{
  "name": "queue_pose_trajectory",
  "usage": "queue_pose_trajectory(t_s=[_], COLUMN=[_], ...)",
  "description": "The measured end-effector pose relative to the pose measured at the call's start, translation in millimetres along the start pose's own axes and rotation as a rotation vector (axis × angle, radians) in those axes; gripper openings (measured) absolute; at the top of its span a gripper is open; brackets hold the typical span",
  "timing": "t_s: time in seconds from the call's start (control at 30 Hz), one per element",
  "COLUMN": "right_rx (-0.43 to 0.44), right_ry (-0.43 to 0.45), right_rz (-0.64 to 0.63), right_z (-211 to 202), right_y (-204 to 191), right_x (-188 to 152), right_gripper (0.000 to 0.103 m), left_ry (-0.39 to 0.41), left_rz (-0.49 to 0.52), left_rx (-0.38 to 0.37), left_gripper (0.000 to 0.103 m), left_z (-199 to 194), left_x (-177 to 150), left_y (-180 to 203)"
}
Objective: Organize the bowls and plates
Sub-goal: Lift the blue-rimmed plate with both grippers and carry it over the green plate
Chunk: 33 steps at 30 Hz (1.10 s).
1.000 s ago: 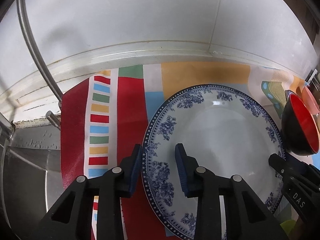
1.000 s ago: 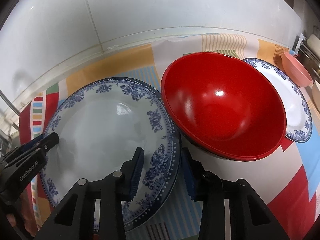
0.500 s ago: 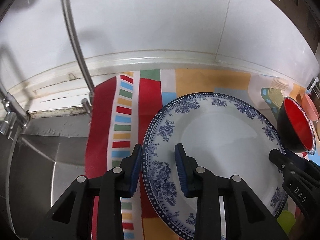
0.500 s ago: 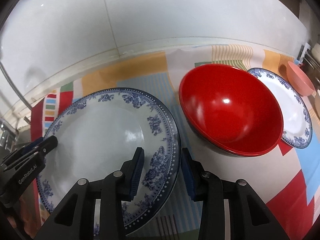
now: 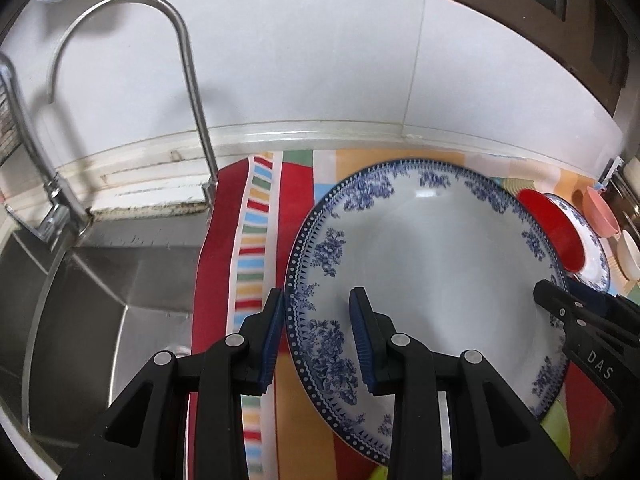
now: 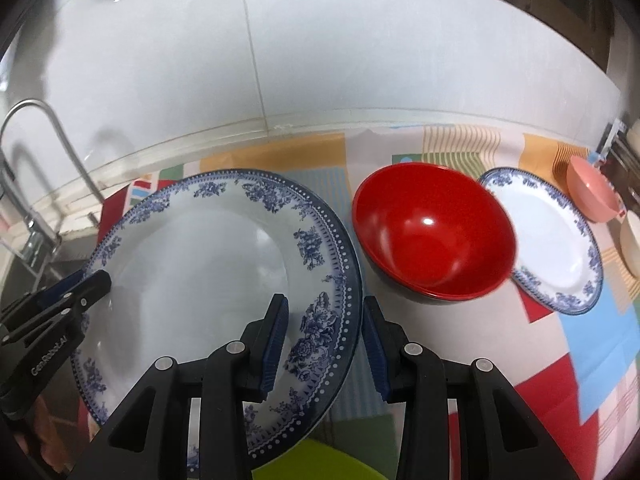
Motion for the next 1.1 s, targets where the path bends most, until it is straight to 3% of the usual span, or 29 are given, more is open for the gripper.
queue_pose_trajectory(t_s=[0.47, 1.1], right_rx=[0.046, 0.105], right_ry=[-0.017, -0.113], right_rz=[-0.078, -0.189], right_z=[-49.3, -81.6], right_y=[20.4, 40.3], right_x=[-34.0, -78.5], right_gripper=[0.038, 0.038], left_ry=[-0.001, -0.084], left_rz=[-0.011, -0.087], left_rx=[0.051, 0.108], left_gripper=[0.033, 0.033], left_z=[-67.1, -112.1], left_x=[-44.6, -115.6], left_y=[18.7, 42.6])
Point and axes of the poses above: each gripper's, at about its wrist camera, not at the fingertips, and z roughly the way its jaws point, y to its right, x to its top, the point moved 5 cm from there along z, roughly the way its jaws point
